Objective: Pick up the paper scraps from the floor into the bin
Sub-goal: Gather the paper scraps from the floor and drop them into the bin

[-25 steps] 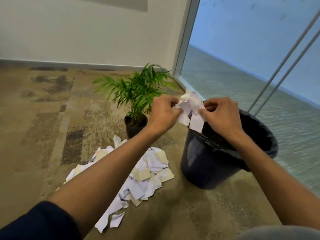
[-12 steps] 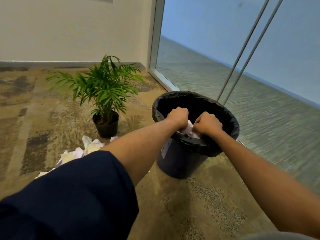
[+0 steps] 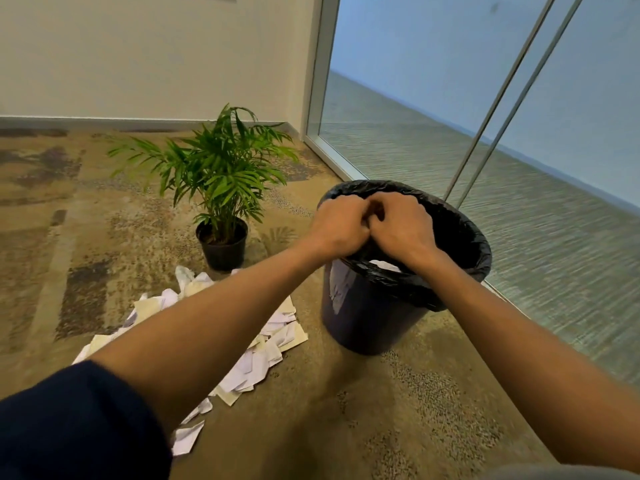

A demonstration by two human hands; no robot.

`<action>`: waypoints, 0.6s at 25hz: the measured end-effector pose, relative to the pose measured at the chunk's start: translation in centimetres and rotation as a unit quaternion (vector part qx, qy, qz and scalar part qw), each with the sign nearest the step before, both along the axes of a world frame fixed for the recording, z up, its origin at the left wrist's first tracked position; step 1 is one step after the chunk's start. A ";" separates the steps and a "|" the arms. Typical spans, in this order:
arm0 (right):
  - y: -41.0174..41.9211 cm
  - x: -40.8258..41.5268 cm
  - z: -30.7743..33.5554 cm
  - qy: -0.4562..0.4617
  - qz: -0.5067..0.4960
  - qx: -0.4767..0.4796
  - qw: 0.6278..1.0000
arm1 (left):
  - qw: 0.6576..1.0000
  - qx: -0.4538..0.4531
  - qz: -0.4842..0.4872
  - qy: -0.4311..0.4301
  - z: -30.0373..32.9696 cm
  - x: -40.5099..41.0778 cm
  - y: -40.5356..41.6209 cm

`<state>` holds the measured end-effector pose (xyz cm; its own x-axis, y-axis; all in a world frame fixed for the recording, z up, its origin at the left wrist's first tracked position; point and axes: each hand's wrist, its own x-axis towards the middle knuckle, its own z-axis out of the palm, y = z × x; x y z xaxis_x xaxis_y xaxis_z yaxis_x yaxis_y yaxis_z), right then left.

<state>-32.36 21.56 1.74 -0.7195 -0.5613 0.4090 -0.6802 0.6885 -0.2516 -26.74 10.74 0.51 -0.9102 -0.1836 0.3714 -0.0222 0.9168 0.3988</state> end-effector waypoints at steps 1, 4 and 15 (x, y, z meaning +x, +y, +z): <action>-1.0 0.9 0.2 0.023 0.032 -0.015 0.999 | 0.999 0.020 0.002 0.043 -0.5 1.3 -0.9; -4.0 4.1 -0.5 0.141 0.125 -0.002 0.982 | 0.993 0.052 0.028 0.100 -2.6 5.9 -4.1; -11.9 10.9 -14.5 0.063 0.302 0.159 0.938 | 0.953 0.146 0.262 -0.046 -17.5 25.3 -12.1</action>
